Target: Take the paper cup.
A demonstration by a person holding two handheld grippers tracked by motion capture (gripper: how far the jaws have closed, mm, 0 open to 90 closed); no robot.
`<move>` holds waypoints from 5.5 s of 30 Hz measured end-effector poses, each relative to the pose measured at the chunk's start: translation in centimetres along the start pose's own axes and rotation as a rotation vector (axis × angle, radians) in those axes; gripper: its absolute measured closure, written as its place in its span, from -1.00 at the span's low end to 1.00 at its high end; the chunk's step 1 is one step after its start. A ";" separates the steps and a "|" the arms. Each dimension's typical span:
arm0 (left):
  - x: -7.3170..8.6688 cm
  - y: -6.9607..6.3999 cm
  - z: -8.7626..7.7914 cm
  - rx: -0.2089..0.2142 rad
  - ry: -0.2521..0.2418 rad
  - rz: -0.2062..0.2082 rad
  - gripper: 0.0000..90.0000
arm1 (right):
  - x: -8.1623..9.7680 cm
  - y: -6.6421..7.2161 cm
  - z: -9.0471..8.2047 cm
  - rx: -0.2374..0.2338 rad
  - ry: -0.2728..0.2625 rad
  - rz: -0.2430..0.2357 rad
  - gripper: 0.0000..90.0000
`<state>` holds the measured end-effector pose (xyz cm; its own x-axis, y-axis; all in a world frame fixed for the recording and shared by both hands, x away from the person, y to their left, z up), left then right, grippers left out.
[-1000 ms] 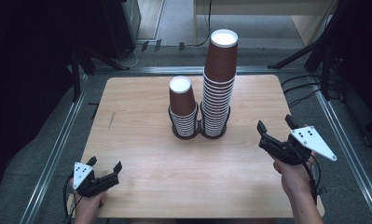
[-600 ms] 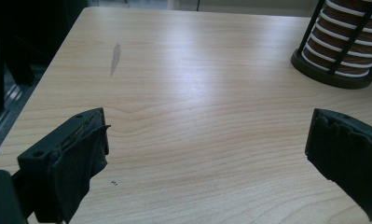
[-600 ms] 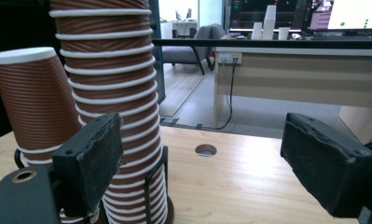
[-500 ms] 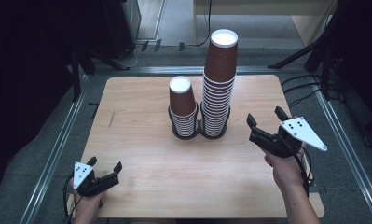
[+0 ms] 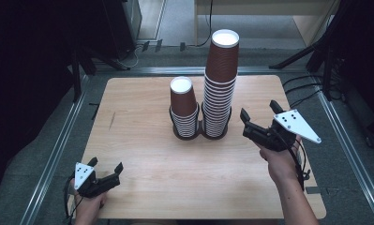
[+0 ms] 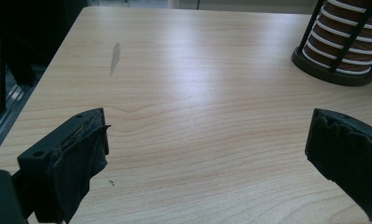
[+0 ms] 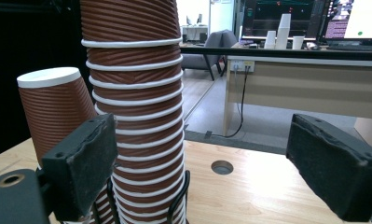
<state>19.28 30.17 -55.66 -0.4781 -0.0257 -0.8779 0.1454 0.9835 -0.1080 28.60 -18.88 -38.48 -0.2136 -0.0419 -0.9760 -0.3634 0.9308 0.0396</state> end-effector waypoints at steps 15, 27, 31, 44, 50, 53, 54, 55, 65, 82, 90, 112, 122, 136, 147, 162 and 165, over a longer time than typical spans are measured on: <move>0.0 -0.1 0.0 0.001 0.001 0.005 -1.00 | -1.3 1.1 1.0 -0.046 -0.014 0.001 -0.95; 0.0 0.0 0.0 0.005 0.002 0.009 -1.00 | -2.4 2.1 1.8 -0.066 -0.019 0.001 -1.00; 0.0 0.0 0.0 0.007 0.004 0.009 -1.00 | -2.7 2.6 2.1 -0.056 -0.020 -0.014 -1.00; 0.0 0.0 0.0 0.011 0.005 0.009 -1.00 | -3.8 3.6 2.8 -0.046 -0.022 -0.026 -1.00; 0.0 0.0 0.0 0.011 0.005 0.009 -1.00 | -4.3 4.0 3.2 -0.052 -0.033 -0.025 -1.00; 0.0 0.0 0.0 0.009 0.005 0.010 -1.00 | -4.6 4.3 3.5 -0.055 -0.038 -0.024 -1.00; 0.0 0.0 0.0 0.009 0.005 0.011 -1.00 | -4.7 4.4 3.6 -0.056 -0.040 -0.024 -1.00; 0.0 0.0 0.0 0.009 0.005 0.011 -1.00 | -4.8 4.5 3.7 -0.059 -0.043 -0.024 -1.00; 0.0 0.0 0.0 0.012 0.006 0.010 -1.00 | -5.9 5.3 4.9 -0.051 -0.052 -0.018 -1.00; 0.0 0.0 0.1 0.014 0.008 0.007 -1.00 | -6.8 5.8 7.4 -0.030 -0.055 -0.019 -1.00; 0.0 0.0 0.1 0.017 0.008 0.006 -1.00 | -7.2 6.3 8.6 -0.010 -0.038 -0.028 -1.00; 0.0 0.0 0.1 0.021 0.009 0.007 -1.00 | -7.4 6.4 10.5 0.059 -0.020 -0.037 -0.82; 0.0 0.0 0.1 0.022 0.010 0.006 -1.00 | -7.5 6.4 10.4 0.062 -0.021 -0.040 -0.80; 0.0 0.0 0.1 0.021 0.010 0.006 -1.00 | -9.1 6.7 9.8 0.067 -0.083 -0.050 -0.75; 0.0 0.1 0.1 0.022 0.012 0.007 -1.00 | -10.6 7.0 9.4 0.068 -0.140 -0.062 -0.75; 0.0 0.1 0.1 0.023 0.012 0.006 -1.00 | -12.2 7.2 8.5 0.085 -0.231 -0.102 -0.75; 0.0 0.1 0.1 0.023 0.012 0.005 -1.00 | -12.6 7.3 8.2 0.088 -0.248 -0.104 -0.75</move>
<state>19.37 30.23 -55.69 -0.4874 -0.0183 -0.8730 0.1679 0.9792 -0.1142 36.08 -8.59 -27.60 0.0530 -0.0583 -0.9969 -0.2892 0.9546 -0.0712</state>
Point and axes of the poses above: each handheld gripper's, and its own axes: z roughly forward along the jaws, x roughly out of its underside, y roughly to its left, the point moved 1 cm from there along z, roughly forward along the jaws, and after that the axes turned 7 degrees about y, right-handed, at the moved point
